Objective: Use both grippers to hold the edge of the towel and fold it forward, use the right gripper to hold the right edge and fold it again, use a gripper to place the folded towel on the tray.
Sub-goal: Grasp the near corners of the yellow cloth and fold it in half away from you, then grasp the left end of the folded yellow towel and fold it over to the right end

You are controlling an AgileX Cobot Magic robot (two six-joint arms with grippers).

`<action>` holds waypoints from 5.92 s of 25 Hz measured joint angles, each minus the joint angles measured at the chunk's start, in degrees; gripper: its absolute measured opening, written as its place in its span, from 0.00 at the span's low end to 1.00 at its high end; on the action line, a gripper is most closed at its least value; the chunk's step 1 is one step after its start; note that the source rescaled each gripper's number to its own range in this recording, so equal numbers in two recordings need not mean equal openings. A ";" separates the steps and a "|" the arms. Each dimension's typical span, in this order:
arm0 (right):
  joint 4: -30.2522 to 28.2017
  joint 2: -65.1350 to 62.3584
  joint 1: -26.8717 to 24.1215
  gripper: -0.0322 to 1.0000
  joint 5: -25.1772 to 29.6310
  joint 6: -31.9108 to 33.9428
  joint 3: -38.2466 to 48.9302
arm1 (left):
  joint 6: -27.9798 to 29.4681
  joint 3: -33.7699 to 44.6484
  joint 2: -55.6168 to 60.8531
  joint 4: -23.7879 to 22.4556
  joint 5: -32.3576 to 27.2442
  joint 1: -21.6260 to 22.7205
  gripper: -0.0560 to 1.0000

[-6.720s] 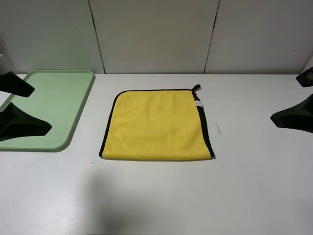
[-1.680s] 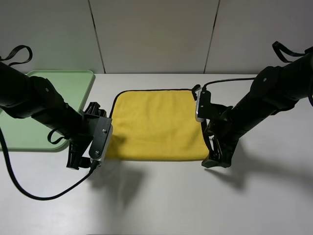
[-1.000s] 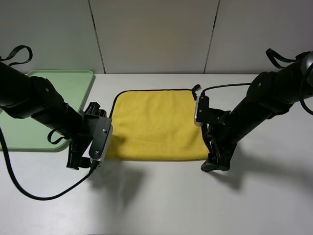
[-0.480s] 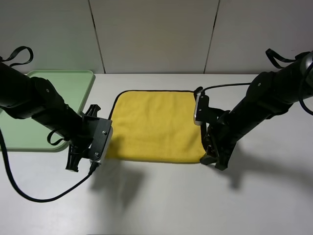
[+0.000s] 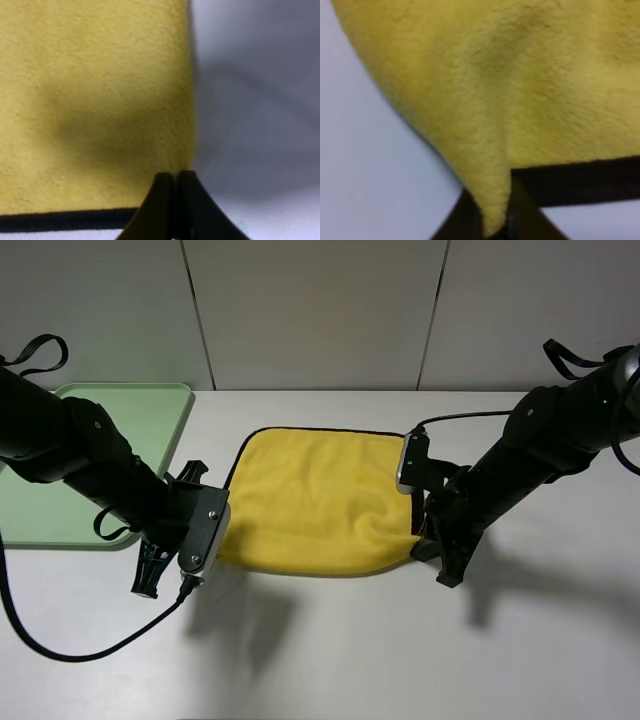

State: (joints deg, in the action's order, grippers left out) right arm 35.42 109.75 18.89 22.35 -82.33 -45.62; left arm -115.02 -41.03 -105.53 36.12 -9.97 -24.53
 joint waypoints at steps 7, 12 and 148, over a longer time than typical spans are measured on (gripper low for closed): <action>-0.66 -1.62 0.00 0.03 2.85 2.53 0.10 | 0.00 0.00 0.05 0.00 0.00 0.00 0.05; -0.78 -5.20 0.00 0.03 4.11 3.63 0.16 | 1.55 0.00 4.07 0.00 0.00 0.00 0.05; -9.33 -37.74 0.04 1.00 -4.42 49.86 0.34 | 50.87 -13.24 -4.77 -40.30 34.57 -0.10 0.94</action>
State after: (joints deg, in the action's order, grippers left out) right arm 26.09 72.01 18.93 17.93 -32.47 -45.28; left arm -64.14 -54.27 -110.30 -4.18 24.59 -24.63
